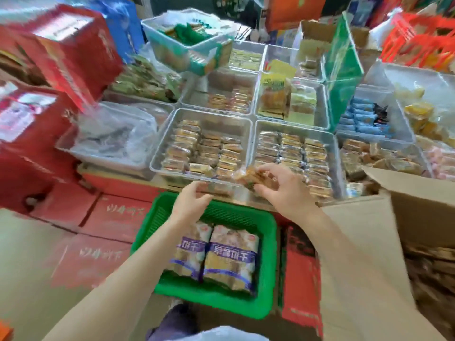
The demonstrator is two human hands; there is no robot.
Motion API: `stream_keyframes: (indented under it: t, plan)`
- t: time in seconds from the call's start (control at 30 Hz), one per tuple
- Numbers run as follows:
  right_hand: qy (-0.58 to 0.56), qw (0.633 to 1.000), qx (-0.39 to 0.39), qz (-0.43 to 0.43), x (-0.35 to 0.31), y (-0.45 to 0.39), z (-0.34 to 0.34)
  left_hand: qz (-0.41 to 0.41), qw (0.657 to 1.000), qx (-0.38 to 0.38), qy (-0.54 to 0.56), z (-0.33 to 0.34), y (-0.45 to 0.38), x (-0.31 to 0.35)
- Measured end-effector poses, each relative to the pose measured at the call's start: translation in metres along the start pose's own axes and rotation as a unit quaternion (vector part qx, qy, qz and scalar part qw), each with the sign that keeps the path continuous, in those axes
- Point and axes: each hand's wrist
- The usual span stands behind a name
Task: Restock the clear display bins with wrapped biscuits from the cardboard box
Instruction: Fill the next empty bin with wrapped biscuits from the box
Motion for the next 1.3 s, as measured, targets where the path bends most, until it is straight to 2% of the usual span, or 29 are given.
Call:
stream_keyframes:
  t: [0.1, 0.2, 0.3, 0.43, 0.5, 0.6, 0.63, 0.87, 1.17, 1.3]
  plan:
    - [-0.004, 0.999, 0.010, 0.053, -0.036, -0.038, 0.060, 0.020, 0.995, -0.011, -0.097, -0.053, -0.030, -0.051]
    - [-0.015, 0.993, 0.020, 0.113, -0.058, -0.074, 0.104, 0.104, 0.978, -0.041, -0.176, -0.087, -0.063, -0.076]
    - [0.018, 0.986, 0.044, 0.163, -0.069, -0.109, 0.127, 0.162, 0.944, -0.092, -0.273, -0.095, -0.096, -0.093]
    - [0.057, 0.977, 0.049, 0.198, -0.074, -0.159, 0.149, 0.164, 0.915, -0.152, -0.337, -0.088, -0.130, -0.114]
    - [0.077, 0.973, 0.007, 0.216, -0.073, -0.180, 0.163, 0.174, 0.908, -0.148, -0.353, -0.084, -0.136, -0.122]
    - [0.112, 0.961, -0.113, 0.226, -0.070, -0.193, 0.185, 0.183, 0.905, -0.145, -0.355, -0.081, -0.135, -0.127]
    - [0.104, 0.961, -0.119, 0.228, -0.070, -0.194, 0.191, 0.185, 0.905, -0.146, -0.355, -0.081, -0.136, -0.127]
    - [0.056, 0.950, -0.038, 0.305, -0.059, -0.199, 0.218, 0.183, 0.903, -0.154, -0.356, -0.084, -0.137, -0.124]
    - [0.160, 0.934, 0.015, 0.320, -0.072, -0.193, 0.237, 0.176, 0.899, -0.156, -0.370, -0.083, -0.138, -0.123]
    - [0.110, 0.947, -0.031, 0.302, -0.074, -0.193, 0.222, 0.180, 0.903, -0.150, -0.360, -0.085, -0.139, -0.124]
Point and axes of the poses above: each hand's wrist, its own y-axis away from the middle knuckle, its own z-axis out of the palm, x = y × z, and after that the axes turned 8 degrees about z, right-handed
